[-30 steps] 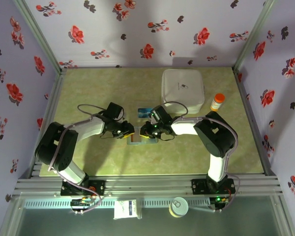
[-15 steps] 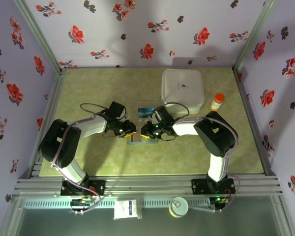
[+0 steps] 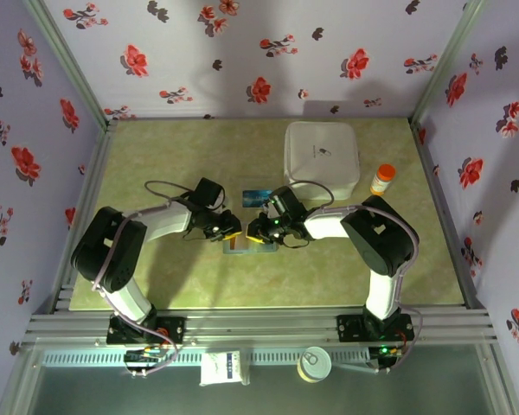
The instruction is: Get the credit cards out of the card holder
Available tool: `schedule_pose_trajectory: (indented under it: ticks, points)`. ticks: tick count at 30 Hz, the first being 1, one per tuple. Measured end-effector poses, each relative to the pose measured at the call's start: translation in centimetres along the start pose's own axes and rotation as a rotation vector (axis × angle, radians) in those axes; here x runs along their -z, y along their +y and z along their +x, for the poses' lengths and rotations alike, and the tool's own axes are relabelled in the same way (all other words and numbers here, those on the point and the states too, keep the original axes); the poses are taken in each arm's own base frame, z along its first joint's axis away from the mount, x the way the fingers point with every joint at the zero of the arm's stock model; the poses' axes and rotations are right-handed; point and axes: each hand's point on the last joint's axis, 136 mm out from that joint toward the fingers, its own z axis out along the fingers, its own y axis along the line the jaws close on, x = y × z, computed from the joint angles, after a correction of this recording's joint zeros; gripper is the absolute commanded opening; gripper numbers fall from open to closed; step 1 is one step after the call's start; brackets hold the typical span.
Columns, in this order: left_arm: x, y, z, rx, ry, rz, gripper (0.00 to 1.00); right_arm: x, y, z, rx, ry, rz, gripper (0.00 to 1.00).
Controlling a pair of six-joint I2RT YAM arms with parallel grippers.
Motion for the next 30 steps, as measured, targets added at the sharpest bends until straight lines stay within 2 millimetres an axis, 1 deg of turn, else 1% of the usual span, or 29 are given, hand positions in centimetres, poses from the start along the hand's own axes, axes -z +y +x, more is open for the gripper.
schedule_pose_trajectory:
  ticks: [10,13,16,19,22,26,30]
  points:
    - [0.1,-0.9,-0.2,-0.013,-0.002,0.016,0.16,0.0,-0.1,0.0,0.004,-0.002,-0.010,0.18]
    - [0.2,-1.3,-0.4,-0.018,-0.007,0.023,0.17,0.5,0.3,0.1,0.009,-0.009,-0.016,0.19]
    - [0.4,-1.9,-0.7,-0.026,-0.013,0.032,0.18,1.8,1.4,0.1,0.021,-0.024,-0.028,0.19]
    - [0.6,-2.6,-0.8,-0.037,-0.013,0.041,0.20,3.7,2.9,-0.2,0.044,-0.060,-0.038,0.20]
    - [0.7,-3.4,-0.8,-0.050,-0.012,0.049,0.22,5.7,3.7,-0.6,0.065,-0.109,-0.029,0.20]
    - [0.9,-4.9,-0.7,-0.074,-0.013,0.069,0.24,8.2,3.9,-1.1,0.084,-0.168,0.009,0.20]
    - [0.9,-6.4,-0.6,-0.100,-0.011,0.090,0.27,9.8,3.4,-1.3,0.090,-0.206,0.045,0.21]
